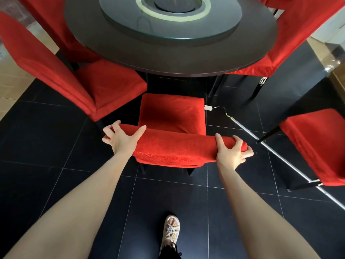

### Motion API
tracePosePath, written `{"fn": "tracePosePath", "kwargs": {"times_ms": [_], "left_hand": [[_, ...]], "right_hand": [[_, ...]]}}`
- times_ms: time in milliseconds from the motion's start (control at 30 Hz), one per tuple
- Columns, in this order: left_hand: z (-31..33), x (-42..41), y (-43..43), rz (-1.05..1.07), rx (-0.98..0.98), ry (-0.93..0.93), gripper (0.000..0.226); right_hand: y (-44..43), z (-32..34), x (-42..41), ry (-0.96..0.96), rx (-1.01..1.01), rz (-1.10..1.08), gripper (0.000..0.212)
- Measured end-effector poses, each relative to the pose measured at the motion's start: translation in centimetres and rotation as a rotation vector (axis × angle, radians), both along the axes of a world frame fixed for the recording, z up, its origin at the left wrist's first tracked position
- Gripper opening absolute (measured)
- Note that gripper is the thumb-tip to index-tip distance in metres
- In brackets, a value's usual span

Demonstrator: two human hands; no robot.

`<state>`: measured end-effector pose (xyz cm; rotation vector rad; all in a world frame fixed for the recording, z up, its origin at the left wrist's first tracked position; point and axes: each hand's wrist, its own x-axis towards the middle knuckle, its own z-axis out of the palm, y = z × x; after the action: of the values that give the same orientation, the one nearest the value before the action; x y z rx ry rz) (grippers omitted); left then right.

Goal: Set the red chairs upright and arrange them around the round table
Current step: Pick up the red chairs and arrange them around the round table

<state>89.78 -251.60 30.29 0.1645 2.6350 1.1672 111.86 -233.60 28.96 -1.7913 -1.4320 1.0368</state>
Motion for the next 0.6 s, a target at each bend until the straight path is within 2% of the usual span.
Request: {"fn": "tracePosePath", "kwargs": {"times_ms": [267,600], "left_hand": [[-0.1,-2.5,3.0,0.01,-0.004,-0.005,0.093],[-0.1,-4.5,3.5,0.0,-0.016,-0.005,0.092]], "right_hand": [[3.0,-0.1,-2.6,-0.005,0.004,0.001,0.059],[2.8,0.2,-4.3,-0.033,0.008,-0.008,0.055]]}}
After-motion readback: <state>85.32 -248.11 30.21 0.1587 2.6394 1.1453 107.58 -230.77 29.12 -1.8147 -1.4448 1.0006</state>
